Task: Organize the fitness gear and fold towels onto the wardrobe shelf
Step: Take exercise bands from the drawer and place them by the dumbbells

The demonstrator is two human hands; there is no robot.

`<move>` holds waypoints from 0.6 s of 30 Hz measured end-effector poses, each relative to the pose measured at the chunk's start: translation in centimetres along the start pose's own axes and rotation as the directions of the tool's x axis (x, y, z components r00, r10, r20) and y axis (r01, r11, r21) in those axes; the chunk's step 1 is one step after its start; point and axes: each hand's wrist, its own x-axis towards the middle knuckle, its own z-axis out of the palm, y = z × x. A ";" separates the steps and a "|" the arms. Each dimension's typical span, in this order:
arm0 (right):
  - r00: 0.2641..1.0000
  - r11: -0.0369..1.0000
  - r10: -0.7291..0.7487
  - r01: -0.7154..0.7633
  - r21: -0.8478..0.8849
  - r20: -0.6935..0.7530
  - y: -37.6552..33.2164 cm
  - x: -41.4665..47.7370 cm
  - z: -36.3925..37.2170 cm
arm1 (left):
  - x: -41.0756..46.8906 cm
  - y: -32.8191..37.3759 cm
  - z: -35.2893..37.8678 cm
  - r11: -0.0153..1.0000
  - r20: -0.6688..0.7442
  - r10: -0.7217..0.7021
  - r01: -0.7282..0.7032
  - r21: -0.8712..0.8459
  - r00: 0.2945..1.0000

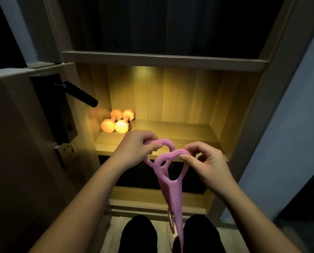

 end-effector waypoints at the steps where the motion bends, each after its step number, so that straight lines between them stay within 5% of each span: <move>1: 1.000 1.000 -0.003 0.003 0.013 0.000 -0.2 -0.1 0.1 | 0.0 0.6 0.2 0.997 0.009 -0.012 0.013 -0.080 1.000; 8: 0.996 0.990 0.083 -0.078 0.118 -0.039 0.8 0.0 0.8 | -0.6 1.5 1.1 0.926 0.083 -0.123 0.144 -0.349 0.989; 18: 0.991 0.965 0.112 -0.091 0.244 -0.075 3.3 0.9 2.3 | -0.9 0.6 2.0 0.894 0.137 -0.130 0.176 -0.412 0.982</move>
